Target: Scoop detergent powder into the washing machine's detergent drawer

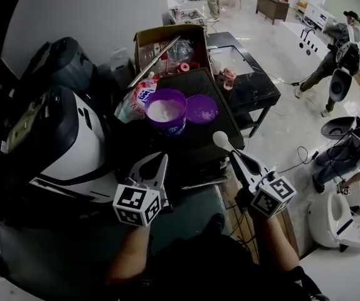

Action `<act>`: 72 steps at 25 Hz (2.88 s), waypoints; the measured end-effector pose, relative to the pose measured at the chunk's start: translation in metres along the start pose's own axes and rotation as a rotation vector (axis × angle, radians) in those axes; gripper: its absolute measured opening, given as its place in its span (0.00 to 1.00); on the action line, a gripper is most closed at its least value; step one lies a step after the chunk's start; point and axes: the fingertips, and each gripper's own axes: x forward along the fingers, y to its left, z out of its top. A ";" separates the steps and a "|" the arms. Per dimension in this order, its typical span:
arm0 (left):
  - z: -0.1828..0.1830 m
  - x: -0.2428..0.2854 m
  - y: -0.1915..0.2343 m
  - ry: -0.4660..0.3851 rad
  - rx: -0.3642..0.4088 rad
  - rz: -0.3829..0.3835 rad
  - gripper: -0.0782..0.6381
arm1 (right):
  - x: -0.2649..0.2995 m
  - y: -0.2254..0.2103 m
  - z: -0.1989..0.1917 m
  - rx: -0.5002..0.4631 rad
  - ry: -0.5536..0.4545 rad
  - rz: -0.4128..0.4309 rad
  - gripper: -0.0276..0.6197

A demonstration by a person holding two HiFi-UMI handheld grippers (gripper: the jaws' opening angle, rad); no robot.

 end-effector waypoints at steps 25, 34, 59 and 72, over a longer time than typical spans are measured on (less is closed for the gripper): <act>0.028 0.029 0.049 -0.056 -0.064 0.159 0.12 | 0.087 -0.019 0.032 -0.044 0.078 0.181 0.07; 0.014 0.004 0.098 -0.092 -0.112 0.165 0.12 | 0.130 0.015 0.014 -0.084 0.106 0.185 0.07; 0.019 0.063 0.126 -0.043 -0.169 0.396 0.12 | 0.219 -0.046 0.017 -0.072 0.223 0.419 0.07; 0.015 0.067 0.124 -0.015 -0.199 0.560 0.12 | 0.247 -0.062 0.008 -0.119 0.321 0.578 0.07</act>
